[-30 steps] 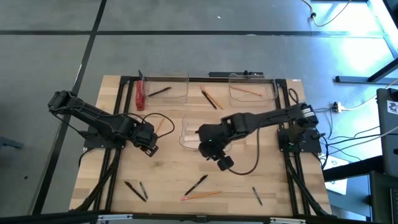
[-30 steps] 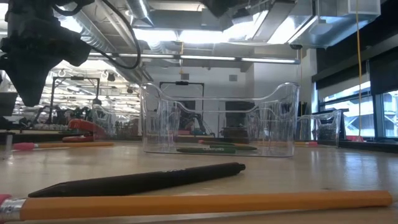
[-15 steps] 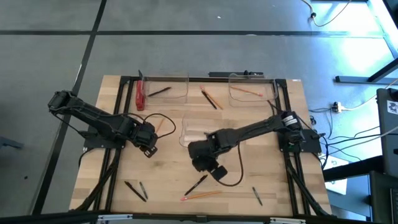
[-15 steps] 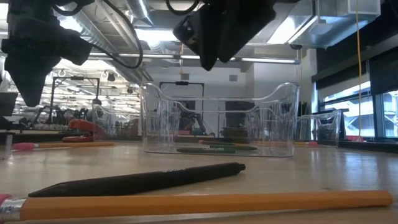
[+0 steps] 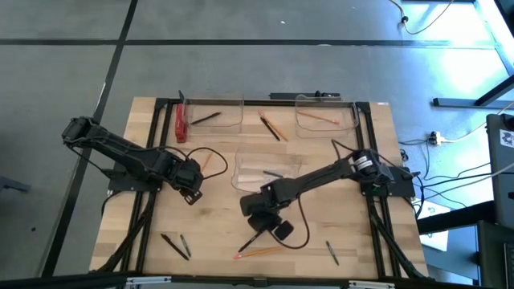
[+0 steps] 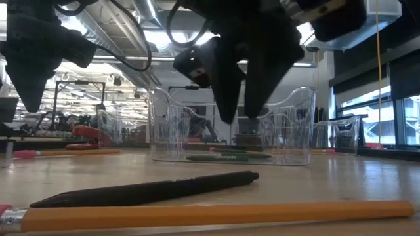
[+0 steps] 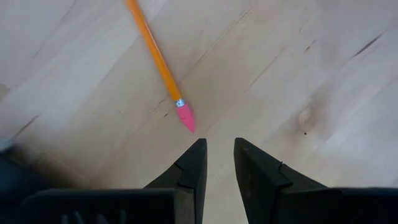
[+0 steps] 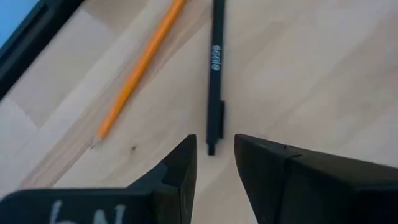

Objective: Sort crayons/erasers/pens/pencils in bins
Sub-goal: Put the black pen into the top left transparent bin

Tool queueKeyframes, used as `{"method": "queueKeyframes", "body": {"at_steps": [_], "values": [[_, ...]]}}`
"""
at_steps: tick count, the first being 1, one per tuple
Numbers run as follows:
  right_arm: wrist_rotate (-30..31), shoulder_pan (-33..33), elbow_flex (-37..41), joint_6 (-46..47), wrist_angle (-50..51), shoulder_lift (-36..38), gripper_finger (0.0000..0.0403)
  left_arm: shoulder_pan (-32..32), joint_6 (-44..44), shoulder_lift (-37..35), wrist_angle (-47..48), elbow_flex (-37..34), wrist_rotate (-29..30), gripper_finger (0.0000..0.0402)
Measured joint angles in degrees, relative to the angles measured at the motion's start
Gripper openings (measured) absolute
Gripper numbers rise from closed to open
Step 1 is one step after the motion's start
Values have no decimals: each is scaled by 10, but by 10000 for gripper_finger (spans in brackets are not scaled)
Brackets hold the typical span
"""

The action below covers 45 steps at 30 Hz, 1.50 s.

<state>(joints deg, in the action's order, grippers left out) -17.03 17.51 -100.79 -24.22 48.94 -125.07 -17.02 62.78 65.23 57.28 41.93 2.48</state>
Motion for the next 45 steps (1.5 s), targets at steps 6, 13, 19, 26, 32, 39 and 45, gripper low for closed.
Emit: {"method": "queueKeyframes", "body": {"at_steps": [6,13,19,26,32,39,45], "values": [[22,21,0,1,-17,-19,112,0,-5,0,-1,0,0,73],[60,32,0,20,-31,-36,112,-4,-5,0,-6,0,0,73],[88,41,0,21,-49,-51,112,-16,-3,0,-10,0,0,73],[100,41,-1,21,-54,-60,112,-27,1,0,-16,0,0,73],[99,41,-2,53,-56,-63,112,-30,11,0,-18,0,0,73],[96,41,-2,105,-57,-64,112,-30,11,0,-19,0,0,73],[100,41,-2,107,-57,-65,86,-30,5,0,-19,0,0,73]]}}
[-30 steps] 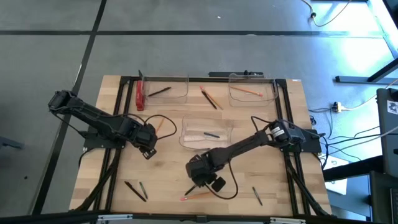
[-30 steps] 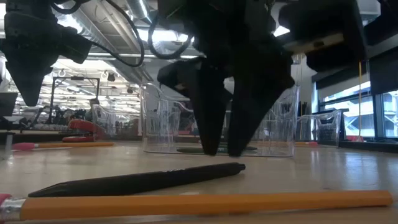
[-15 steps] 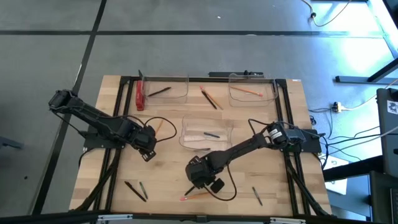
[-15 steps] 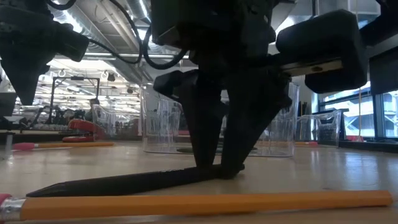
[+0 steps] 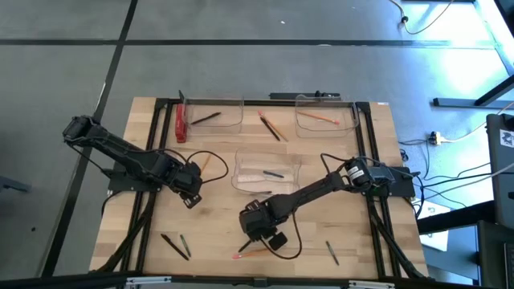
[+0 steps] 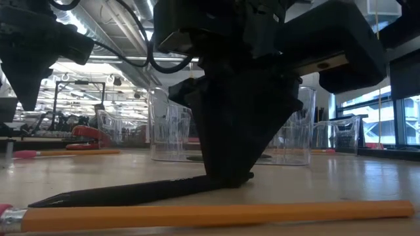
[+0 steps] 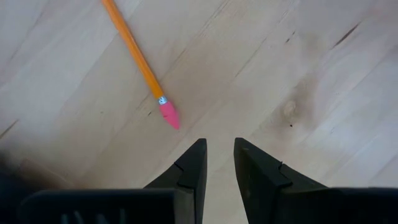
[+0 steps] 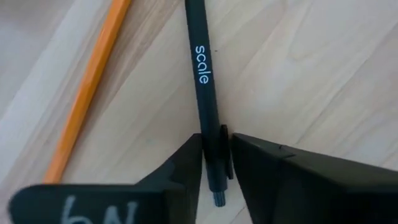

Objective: Sort crayons/erasers/pens/pencils in bins
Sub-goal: Put the black pen into the top left transparent bin

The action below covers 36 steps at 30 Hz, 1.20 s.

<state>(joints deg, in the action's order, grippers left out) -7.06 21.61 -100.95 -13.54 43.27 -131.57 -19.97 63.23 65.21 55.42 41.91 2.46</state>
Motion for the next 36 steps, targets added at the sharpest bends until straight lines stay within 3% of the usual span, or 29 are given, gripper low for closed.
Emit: {"method": "queueKeyframes", "body": {"at_steps": [5,9,26,36], "values": [[0,0,0,11,0,0,36,0,-8,0,0,0,0,73],[-2,0,0,18,-1,1,19,0,-8,0,0,0,0,73],[9,-13,1,118,-33,1,2,0,-9,0,0,0,0,73],[24,-36,-13,118,-50,-3,1,0,-9,0,0,0,0,73]]}}
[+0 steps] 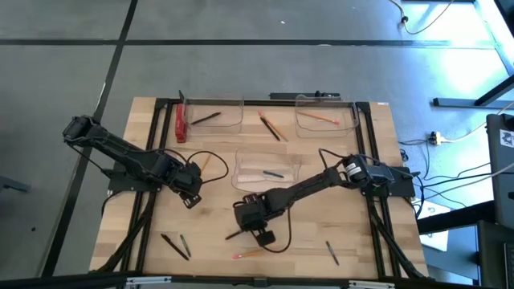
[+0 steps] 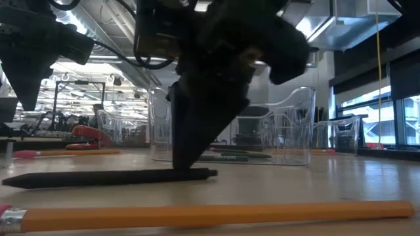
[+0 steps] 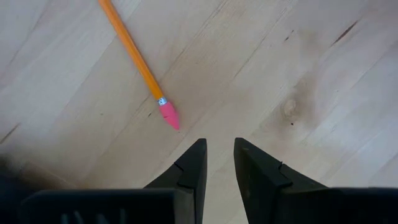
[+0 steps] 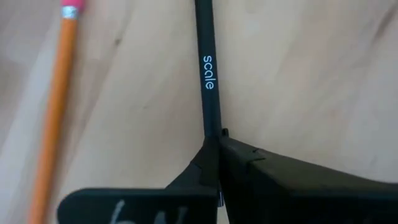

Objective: Sort crayons/erasers/pens/pencils in bins
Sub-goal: Put the black pen into the top left transparent bin

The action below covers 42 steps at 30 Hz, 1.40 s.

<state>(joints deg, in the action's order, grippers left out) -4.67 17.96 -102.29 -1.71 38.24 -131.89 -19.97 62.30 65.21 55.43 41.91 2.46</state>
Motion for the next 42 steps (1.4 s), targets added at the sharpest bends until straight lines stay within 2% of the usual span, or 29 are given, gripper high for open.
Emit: {"method": "queueKeyframes", "body": {"at_steps": [9,14,29,33,37,42], "values": [[39,-30,-16,-2,-4,-2,1,0,0,0,0,0,0,73],[35,-47,-16,-3,-4,1,1,0,0,0,0,0,-2,73],[0,-35,-18,2,-10,25,2,-31,-15,-19,-3,0,2,73],[-11,-35,-18,11,0,43,2,-43,-30,-38,-22,0,29,73],[-10,-37,-18,31,7,66,2,-50,-55,-56,-55,0,32,73],[29,-37,-18,61,16,112,2,-59,-104,-63,-128,0,55,73]]}}
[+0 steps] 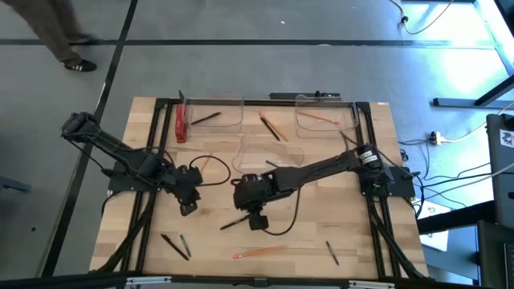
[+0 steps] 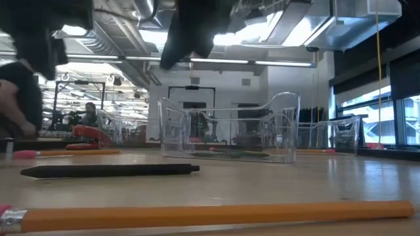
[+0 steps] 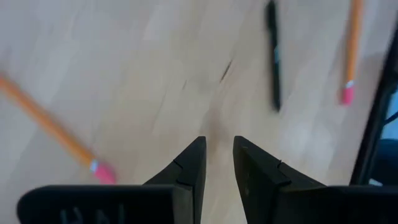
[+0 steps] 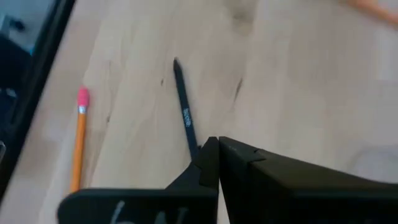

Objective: Sort crayons/erasers/pens/pencils in bins
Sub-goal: Put the black pen into the top left transparent bin

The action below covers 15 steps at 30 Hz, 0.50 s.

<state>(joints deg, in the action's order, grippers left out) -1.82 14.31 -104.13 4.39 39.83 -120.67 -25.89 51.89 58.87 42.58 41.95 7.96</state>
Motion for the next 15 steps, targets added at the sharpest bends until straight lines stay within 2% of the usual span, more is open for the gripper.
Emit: {"method": "queueKeyframes", "body": {"at_steps": [9,15], "values": [[41,1,0,45,74,112,2,-5,-93,0,-101,0,20,73],[124,6,0,-4,114,189,2,-6,-89,0,-101,0,31,73]]}}
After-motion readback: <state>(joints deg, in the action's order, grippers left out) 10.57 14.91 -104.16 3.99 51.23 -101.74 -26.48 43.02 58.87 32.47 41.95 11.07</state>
